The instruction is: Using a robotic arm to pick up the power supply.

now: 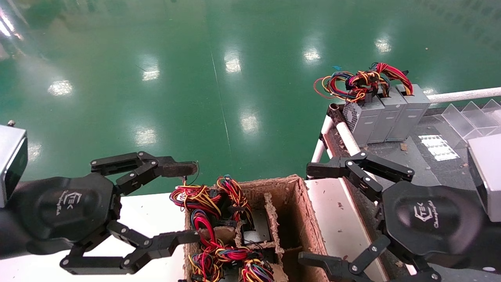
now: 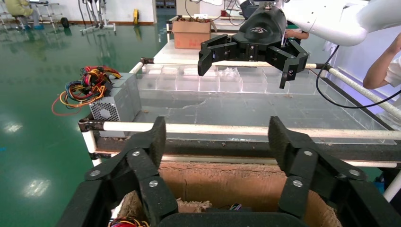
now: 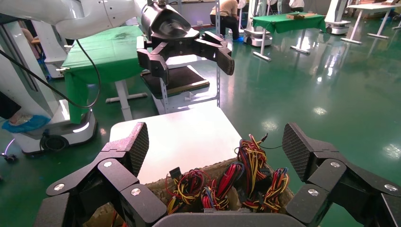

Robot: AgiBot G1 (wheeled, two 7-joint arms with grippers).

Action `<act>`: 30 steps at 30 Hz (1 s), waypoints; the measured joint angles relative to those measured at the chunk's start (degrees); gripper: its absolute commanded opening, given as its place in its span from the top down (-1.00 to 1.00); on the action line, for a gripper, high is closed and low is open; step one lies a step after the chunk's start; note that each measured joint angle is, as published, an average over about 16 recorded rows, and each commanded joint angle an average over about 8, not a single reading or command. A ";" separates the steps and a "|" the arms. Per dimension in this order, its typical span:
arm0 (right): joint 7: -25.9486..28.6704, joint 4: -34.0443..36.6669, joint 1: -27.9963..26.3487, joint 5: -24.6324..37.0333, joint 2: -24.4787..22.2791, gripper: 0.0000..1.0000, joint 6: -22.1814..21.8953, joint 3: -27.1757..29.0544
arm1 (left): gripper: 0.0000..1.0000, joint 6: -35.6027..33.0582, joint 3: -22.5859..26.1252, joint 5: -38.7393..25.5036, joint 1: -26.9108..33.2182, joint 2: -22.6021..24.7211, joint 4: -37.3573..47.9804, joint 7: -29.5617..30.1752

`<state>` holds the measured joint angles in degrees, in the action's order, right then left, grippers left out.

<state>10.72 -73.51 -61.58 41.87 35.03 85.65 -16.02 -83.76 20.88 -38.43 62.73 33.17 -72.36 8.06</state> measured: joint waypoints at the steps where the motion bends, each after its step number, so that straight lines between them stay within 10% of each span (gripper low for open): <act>1: 0.00 0.00 0.00 0.00 0.00 -1.00 0.00 0.00 | 1.00 0.00 0.00 0.00 0.00 0.00 0.00 0.00; 25: 0.00 0.00 0.00 0.00 0.00 -1.00 0.00 0.00 | 1.00 0.00 0.00 0.00 0.00 0.00 0.00 0.00; 27: 0.00 0.00 0.00 0.00 0.00 -1.00 0.00 0.00 | 0.87 0.00 0.00 0.00 0.00 0.00 0.00 0.00; 30: 0.00 0.00 0.00 0.00 0.00 -1.00 0.00 0.00 | 0.12 0.00 0.00 0.00 0.00 0.00 0.00 0.00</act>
<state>10.72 -73.51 -61.58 41.87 35.03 85.65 -16.02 -83.76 20.88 -38.43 62.73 33.17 -72.36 8.06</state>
